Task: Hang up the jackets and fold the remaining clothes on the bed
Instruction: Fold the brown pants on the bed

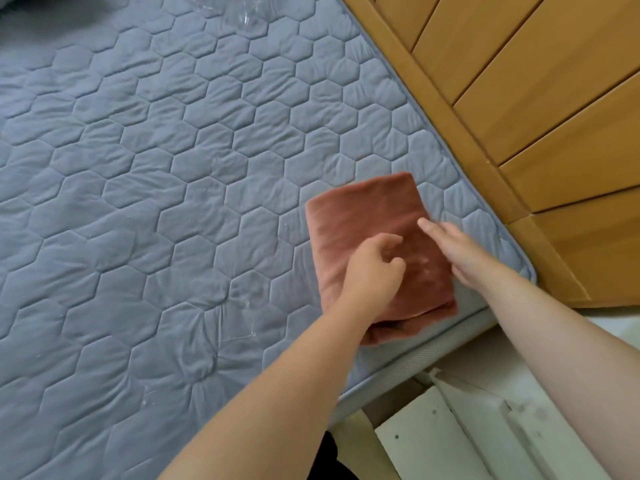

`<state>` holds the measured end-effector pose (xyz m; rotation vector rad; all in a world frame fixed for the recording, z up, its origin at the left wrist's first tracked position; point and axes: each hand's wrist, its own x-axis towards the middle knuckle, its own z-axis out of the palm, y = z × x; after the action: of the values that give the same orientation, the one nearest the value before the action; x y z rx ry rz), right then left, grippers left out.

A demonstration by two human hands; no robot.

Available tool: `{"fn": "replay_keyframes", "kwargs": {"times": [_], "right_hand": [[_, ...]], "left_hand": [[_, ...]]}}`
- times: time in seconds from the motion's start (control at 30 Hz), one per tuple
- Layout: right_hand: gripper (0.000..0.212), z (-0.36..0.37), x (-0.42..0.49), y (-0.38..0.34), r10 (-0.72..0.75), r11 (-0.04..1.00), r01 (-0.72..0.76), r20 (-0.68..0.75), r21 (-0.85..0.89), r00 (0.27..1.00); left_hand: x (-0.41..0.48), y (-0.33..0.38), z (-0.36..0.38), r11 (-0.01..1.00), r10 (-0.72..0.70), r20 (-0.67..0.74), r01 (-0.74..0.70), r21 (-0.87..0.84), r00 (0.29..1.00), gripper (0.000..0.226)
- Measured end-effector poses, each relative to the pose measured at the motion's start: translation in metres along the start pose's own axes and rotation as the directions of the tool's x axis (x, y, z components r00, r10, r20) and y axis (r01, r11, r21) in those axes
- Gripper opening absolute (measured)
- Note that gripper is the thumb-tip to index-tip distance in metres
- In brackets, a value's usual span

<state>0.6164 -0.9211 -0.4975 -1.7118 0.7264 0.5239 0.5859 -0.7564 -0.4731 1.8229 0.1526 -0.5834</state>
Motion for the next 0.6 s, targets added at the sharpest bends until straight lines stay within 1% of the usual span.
{"fn": "replay_keyframes", "kwargs": {"times": [0.03,0.07,0.1,0.13,0.17,0.2,0.23,0.27,0.3,0.33,0.37,0.4,0.47,0.53,0.6], "right_hand": [[0.057,-0.001,0.008,0.007,-0.007,0.991,0.009,0.015,-0.137,1.000],[0.071,0.002,0.014,0.010,-0.033,0.961,0.038,0.023,-0.274,0.999],[0.084,0.004,0.023,0.014,-0.056,0.916,0.051,-0.001,-0.399,0.998],[0.095,0.007,0.030,0.016,-0.079,0.883,0.052,-0.039,-0.466,0.996],[0.104,0.006,0.038,0.019,-0.081,0.887,0.035,-0.080,-0.460,0.994],[0.107,0.002,0.046,0.024,-0.062,0.918,0.019,-0.096,-0.396,0.994],[0.107,-0.003,0.052,0.029,-0.030,0.956,0.003,-0.089,-0.292,0.996],[0.107,-0.009,0.058,0.034,0.017,0.978,-0.030,-0.064,-0.205,0.998],[0.107,-0.013,0.058,0.034,0.055,0.988,-0.057,-0.017,-0.145,0.998],[0.103,-0.019,0.059,0.036,0.095,0.988,-0.089,0.045,-0.125,0.994],[0.092,-0.022,0.057,0.035,0.137,0.986,-0.124,0.110,-0.114,0.984],[0.080,-0.026,0.056,0.035,0.176,0.983,-0.162,0.167,-0.091,0.970],[0.065,-0.031,0.055,0.038,0.270,0.963,-0.266,0.216,-0.044,0.939],[0.059,-0.032,0.049,0.040,0.328,0.941,-0.338,0.250,-0.005,0.911],[0.057,-0.028,0.039,0.043,0.336,0.935,-0.352,0.231,0.033,0.913]], "left_hand": [[0.004,-0.011,-0.003,0.996,0.053,-0.142,-0.043,0.074,0.988,0.041],[0.008,-0.025,-0.007,0.990,0.086,-0.273,-0.051,0.134,0.958,0.044],[0.012,-0.039,-0.012,0.985,0.096,-0.373,-0.035,0.167,0.923,0.047],[0.017,-0.054,-0.017,0.986,0.061,-0.419,0.011,0.166,0.906,0.050],[0.023,-0.068,-0.021,0.993,-0.007,-0.407,0.056,0.108,0.913,0.052],[0.026,-0.078,-0.023,0.995,-0.100,-0.340,0.103,-0.010,0.935,0.054],[0.029,-0.088,-0.023,0.975,-0.199,-0.237,0.168,-0.147,0.951,0.058],[0.030,-0.094,-0.022,0.934,-0.290,-0.113,0.255,-0.250,0.950,0.066],[0.032,-0.099,-0.021,0.895,-0.345,-0.002,0.328,-0.303,0.939,0.071],[0.035,-0.103,-0.021,0.865,-0.369,0.086,0.376,-0.333,0.925,0.076],[0.039,-0.108,-0.020,0.843,-0.362,0.148,0.391,-0.370,0.920,0.080],[0.043,-0.113,-0.019,0.826,-0.347,0.192,0.397,-0.401,0.918,0.081],[0.047,-0.115,-0.017,0.799,-0.318,0.239,0.395,-0.453,0.918,0.076],[0.050,-0.115,-0.017,0.766,-0.346,0.225,0.413,-0.493,0.911,0.070],[0.049,-0.110,-0.021,0.724,-0.364,0.234,0.432,-0.538,0.901,0.074]]}}
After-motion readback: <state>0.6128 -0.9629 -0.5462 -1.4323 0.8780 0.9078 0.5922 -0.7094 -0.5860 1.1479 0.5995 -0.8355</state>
